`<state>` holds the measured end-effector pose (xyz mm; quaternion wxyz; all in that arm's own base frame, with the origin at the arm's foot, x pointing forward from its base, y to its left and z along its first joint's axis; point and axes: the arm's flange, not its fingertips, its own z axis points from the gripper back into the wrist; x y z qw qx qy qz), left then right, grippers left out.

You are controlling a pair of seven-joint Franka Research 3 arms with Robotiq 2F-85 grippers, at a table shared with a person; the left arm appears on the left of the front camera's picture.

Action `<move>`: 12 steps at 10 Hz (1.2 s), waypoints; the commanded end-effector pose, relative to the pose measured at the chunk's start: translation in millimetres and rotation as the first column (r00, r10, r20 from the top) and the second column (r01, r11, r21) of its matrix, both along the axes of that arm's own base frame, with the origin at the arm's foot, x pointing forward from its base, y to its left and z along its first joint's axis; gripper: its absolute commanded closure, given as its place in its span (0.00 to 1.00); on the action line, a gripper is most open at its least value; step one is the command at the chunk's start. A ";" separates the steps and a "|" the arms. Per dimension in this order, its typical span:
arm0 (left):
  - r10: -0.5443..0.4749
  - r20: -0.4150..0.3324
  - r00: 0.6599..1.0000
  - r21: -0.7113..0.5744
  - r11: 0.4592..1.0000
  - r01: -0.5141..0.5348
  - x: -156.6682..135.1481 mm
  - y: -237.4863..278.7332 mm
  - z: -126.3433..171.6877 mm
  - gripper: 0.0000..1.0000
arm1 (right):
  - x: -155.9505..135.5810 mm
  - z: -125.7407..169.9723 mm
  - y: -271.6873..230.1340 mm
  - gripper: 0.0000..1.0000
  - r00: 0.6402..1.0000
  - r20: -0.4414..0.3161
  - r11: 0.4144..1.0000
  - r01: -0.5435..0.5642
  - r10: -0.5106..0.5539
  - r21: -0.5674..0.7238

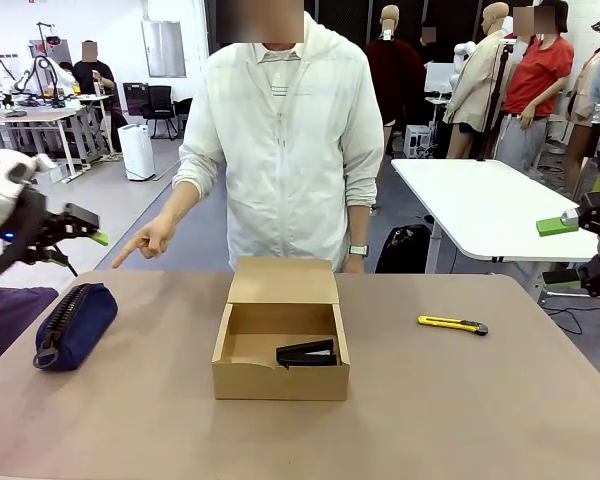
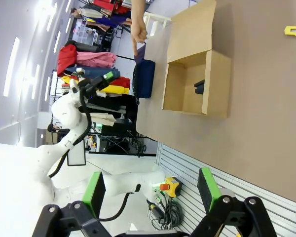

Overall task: Pack the items into the box.
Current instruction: Pick up the item specified by the human and place it in the Mailer Box.

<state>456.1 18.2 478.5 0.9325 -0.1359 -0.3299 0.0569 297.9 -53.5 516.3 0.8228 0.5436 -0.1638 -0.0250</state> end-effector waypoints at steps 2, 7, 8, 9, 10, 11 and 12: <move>0.033 -0.066 0.997 0.310 0.951 -0.011 -5.9 25.0 -23.2 0.00 | 2.4 3.4 1.8 0.00 1.000 0.011 1.000 0.006 -0.006 0.030; -0.011 -0.022 1.000 0.254 0.967 0.016 4.8 19.4 -34.0 0.00 | 2.4 3.4 1.8 0.00 1.000 0.011 1.000 0.006 -0.006 0.030; -0.018 -0.036 0.999 0.267 0.963 0.027 2.5 19.9 -35.0 0.00 | 2.4 3.4 1.8 0.00 1.000 0.011 1.000 0.006 -0.006 0.030; -0.062 -0.314 0.947 0.271 0.951 0.152 29.5 30.1 -35.0 0.00 | 2.4 3.4 1.8 0.00 1.000 0.011 1.000 0.006 -0.006 0.030; 0.010 -0.508 0.861 0.280 0.948 0.154 59.3 36.4 -36.3 0.00 | 2.4 3.4 1.8 0.00 1.000 0.011 1.000 0.006 -0.006 0.030; 0.048 -0.623 0.781 0.288 0.942 0.172 80.1 37.3 -40.0 0.00 | 2.4 3.4 1.8 0.00 1.000 0.011 1.000 0.006 -0.006 0.030; 0.017 -0.702 0.712 0.253 0.940 0.227 97.9 35.1 -44.7 0.00 | 2.4 3.4 1.8 0.00 1.000 0.011 1.000 0.006 -0.006 0.030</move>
